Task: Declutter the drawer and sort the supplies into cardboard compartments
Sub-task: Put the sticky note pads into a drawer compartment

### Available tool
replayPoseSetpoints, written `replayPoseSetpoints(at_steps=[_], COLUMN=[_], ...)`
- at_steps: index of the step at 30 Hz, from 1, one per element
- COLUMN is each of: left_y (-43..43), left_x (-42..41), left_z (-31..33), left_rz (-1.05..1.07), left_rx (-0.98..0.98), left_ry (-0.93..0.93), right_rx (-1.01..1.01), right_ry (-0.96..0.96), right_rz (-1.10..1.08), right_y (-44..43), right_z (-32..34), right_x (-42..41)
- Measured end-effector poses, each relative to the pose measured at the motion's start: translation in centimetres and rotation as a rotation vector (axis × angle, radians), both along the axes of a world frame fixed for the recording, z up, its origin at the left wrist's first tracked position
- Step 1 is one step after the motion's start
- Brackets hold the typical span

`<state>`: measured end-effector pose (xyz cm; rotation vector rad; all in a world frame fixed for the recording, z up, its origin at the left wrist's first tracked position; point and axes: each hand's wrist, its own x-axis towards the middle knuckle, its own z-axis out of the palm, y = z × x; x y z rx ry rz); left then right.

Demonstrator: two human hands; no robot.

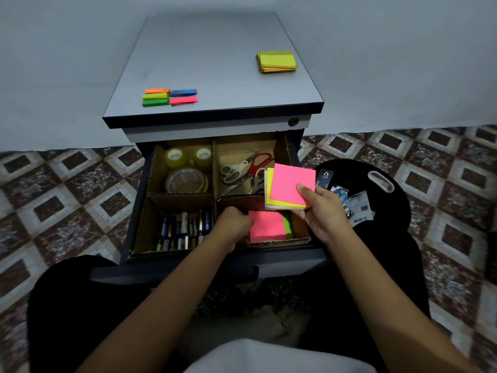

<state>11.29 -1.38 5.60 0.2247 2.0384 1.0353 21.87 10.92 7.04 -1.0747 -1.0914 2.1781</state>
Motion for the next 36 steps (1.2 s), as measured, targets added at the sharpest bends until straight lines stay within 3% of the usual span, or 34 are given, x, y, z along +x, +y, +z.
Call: replayPoseSetpoints(at_steps=[13, 18, 21, 26, 32, 36], left_y=[0.1, -0.1, -0.3, -1.4, -3.8, -5.4], left_x=[-0.4, -0.4, -0.3, -0.1, -0.9, -1.9], left_z=[0.6, 1.1, 1.5, 3.1, 3.1, 2.9], left_rz=[0.008, 0.029, 0.123, 0.190, 0.217, 0.236], left_rx=[0.074, 0.115, 0.206, 0.398, 0.504, 0.514], left_ry=[-0.296, -0.312, -0.267, -0.380, -0.270, -0.188], right_rx=[0.029, 0.044, 0.040, -0.041, -0.034, 0.205], right_ry=[-0.013, -0.013, -0.016, 0.025, 0.000, -0.152], right_rz=[0.019, 0.048, 0.101, 0.205, 0.276, 0.360], right_y=[-0.1, -0.4, -0.6, -2.1, -3.6, -4.1], right_z=[-0.1, 0.3, 0.6, 0.9, 1.8, 1.5], right_x=[-0.1, 0.0, 0.2, 0.0, -1.0, -1.8])
